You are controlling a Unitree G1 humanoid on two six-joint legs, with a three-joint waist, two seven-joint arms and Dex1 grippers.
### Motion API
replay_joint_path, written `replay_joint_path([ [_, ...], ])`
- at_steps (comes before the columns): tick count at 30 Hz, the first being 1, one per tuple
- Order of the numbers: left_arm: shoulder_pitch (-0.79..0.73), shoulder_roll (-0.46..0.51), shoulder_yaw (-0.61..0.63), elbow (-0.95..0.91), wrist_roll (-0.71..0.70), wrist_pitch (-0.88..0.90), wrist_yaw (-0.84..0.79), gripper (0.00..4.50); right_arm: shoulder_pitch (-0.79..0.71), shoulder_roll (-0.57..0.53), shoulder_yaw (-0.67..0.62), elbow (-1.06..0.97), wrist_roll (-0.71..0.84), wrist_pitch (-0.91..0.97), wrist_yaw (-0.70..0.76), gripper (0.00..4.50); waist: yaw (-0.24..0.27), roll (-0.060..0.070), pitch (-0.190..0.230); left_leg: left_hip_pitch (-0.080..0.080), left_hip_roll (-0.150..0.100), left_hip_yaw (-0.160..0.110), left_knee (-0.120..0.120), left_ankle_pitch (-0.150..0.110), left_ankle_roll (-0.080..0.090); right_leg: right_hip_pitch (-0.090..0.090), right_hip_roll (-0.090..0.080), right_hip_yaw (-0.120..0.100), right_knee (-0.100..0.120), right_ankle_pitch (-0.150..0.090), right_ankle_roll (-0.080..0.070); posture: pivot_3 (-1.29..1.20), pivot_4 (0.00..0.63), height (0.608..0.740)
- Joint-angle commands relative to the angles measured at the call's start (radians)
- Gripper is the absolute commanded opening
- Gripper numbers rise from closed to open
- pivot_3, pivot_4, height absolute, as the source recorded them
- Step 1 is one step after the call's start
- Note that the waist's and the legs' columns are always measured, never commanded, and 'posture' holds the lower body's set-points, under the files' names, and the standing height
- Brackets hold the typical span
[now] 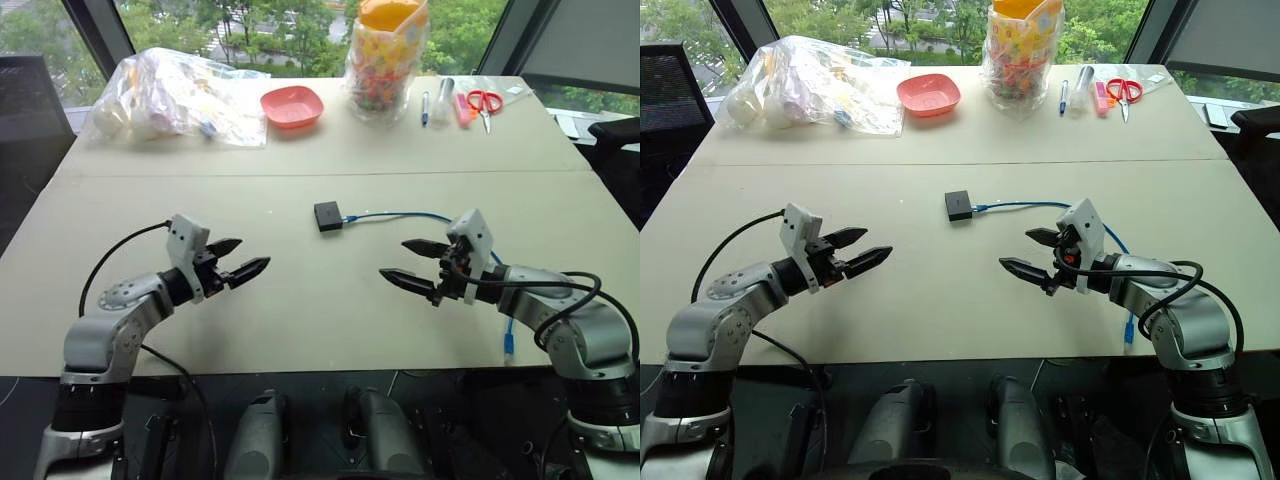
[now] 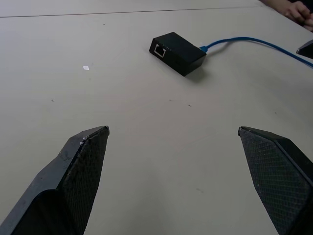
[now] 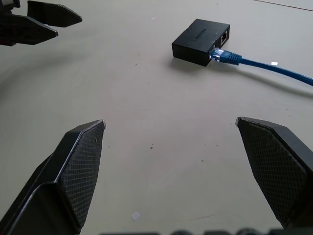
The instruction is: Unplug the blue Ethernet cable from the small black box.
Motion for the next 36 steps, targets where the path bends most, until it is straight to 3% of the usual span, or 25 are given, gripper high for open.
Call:
replay_joint_path([
  [1,-0.020,0.023,-0.011,-0.009,0.020,-0.038,-0.024,4.43,-0.024,-0.003,0.004,-0.018,-0.005,-0.022,0.005,4.50,0.000,0.000,0.000,0.000,0.000,0.000,0.000,0.000,0.000,0.000,0.000,0.000,0.000,0.000,0.000,0.00,0.150,0.740],
  [8,-0.047,-0.013,0.007,0.008,-0.002,-0.036,0.002,4.43,-0.057,0.000,0.023,0.009,-0.017,-0.025,0.006,4.50,0.000,0.000,0.000,0.000,0.000,0.000,0.000,0.000,0.000,0.000,0.000,0.000,0.000,0.000,0.000,0.00,0.150,0.740],
  [20,-0.085,0.029,-0.044,0.054,0.023,-0.023,-0.048,4.43,-0.052,0.007,0.017,0.000,-0.035,-0.038,-0.011,4.50,0.000,0.000,0.000,0.000,0.000,0.000,-0.001,0.000,0.000,0.000,0.000,0.000,0.000,0.000,0.000,0.00,0.150,0.740],
  [27,-0.168,0.052,-0.072,0.182,0.063,-0.086,-0.120,4.43,-0.100,0.010,0.063,0.046,-0.085,-0.091,0.005,4.50,-0.001,0.000,0.000,0.000,0.000,0.000,-0.001,0.000,0.000,0.000,0.000,0.000,0.000,0.000,0.000,0.00,0.150,0.740],
  [31,-0.251,0.131,-0.144,0.284,0.122,-0.166,-0.295,4.43,-0.261,0.046,0.211,0.292,-0.254,-0.254,0.043,4.50,-0.009,0.000,0.000,0.000,0.000,0.001,-0.001,0.000,0.000,-0.001,0.001,0.000,0.000,0.000,0.000,0.00,0.150,0.740],
  [36,-0.319,0.266,-0.119,0.282,0.061,-0.074,-0.458,4.43,-0.555,0.181,0.317,0.839,-0.402,-0.534,0.143,4.50,-0.026,-0.001,0.001,-0.001,0.000,0.001,-0.001,0.000,0.000,-0.002,0.002,-0.001,0.001,0.001,-0.001,0.00,0.150,0.740],
])
